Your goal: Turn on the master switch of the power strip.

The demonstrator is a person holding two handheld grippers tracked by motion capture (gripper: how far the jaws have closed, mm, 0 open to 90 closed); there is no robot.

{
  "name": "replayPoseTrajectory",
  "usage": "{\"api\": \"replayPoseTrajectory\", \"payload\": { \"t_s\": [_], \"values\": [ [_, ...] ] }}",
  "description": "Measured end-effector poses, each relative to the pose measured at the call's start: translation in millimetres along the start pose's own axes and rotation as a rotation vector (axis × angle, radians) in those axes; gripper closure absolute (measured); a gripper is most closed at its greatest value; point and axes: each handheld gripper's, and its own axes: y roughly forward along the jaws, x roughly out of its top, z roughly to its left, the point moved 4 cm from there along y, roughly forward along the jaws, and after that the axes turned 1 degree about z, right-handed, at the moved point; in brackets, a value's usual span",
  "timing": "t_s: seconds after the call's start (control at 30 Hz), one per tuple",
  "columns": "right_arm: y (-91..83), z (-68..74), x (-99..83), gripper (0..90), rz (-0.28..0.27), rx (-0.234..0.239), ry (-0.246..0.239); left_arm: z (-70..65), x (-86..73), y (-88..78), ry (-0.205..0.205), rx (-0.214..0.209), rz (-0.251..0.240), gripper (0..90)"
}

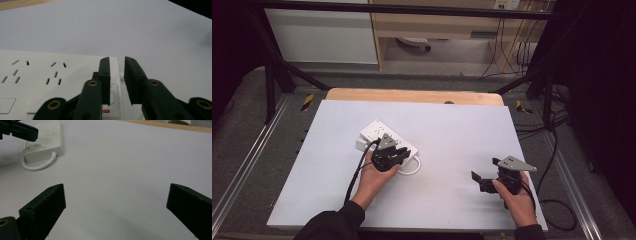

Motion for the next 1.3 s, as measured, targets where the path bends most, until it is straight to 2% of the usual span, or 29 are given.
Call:
{"api": "replayPoseTrajectory", "payload": {
  "t_s": [0.03, 0.17, 0.53, 0.77, 0.93, 1.3],
  "values": [
    [0.0, 0.0, 0.0, 2.7, 0.000, 0.000, 0.000, -0.3, 0.5, 0.3, -0.004, -0.002, -0.005, 75.1],
    [0.1, 0.2, -0.1, 2.7, 0.001, 0.001, 0.000, -0.4, 2.5, -0.7, 0.003, -0.002, -0.024, 65.0],
    [0.0, 0.3, 0.0, 2.6, 0.001, 0.002, 0.001, 1.8, 6.7, -4.2, -0.039, -0.020, -0.059, 36.6],
    [0.4, 0.2, -0.1, 2.5, 0.000, 0.003, -0.003, 2.6, 9.5, -9.2, -0.067, -0.028, -0.040, 9.9],
    [0.4, 0.4, -0.1, 2.5, 0.000, 0.003, -0.003, 5.9, 10.7, -16.8, -0.084, -0.005, -0.041, 7.9],
    [0.7, 1.0, -0.1, 2.5, 0.000, 0.003, -0.003, 10.5, 10.4, -39.6, -0.068, 0.008, -0.052, 7.9]
  ]
}}
